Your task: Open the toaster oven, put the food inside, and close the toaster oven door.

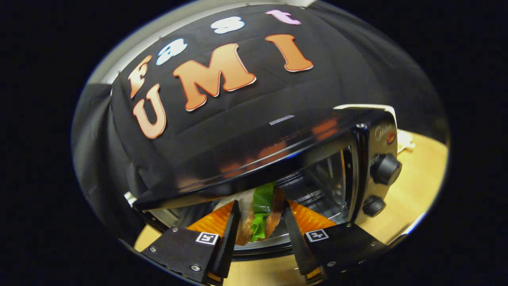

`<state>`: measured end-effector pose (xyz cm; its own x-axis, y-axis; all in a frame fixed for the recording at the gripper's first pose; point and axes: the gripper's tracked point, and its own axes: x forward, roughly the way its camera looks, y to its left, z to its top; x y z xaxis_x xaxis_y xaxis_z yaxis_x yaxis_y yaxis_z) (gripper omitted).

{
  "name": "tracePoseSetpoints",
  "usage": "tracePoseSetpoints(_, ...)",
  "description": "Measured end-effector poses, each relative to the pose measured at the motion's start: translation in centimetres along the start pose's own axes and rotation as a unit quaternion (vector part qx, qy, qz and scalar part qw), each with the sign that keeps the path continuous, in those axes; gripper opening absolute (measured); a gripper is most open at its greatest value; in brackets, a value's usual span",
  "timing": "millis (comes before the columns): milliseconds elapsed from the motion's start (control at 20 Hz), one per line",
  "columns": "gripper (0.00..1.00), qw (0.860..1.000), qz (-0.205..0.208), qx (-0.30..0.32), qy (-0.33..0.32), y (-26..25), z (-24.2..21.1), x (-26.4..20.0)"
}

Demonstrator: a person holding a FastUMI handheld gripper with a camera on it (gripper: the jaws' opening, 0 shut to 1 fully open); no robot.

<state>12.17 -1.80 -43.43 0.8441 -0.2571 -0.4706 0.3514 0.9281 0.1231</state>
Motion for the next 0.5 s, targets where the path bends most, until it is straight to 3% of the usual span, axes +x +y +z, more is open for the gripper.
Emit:
tracePoseSetpoints(150,0.68,0.996,-0.007,-0.086,-0.014,-0.5,0.9,-1.0)
tracePoseSetpoints(500,0.75,0.983,0.044,-0.177,0.006,0.3,0.2,-7.0)
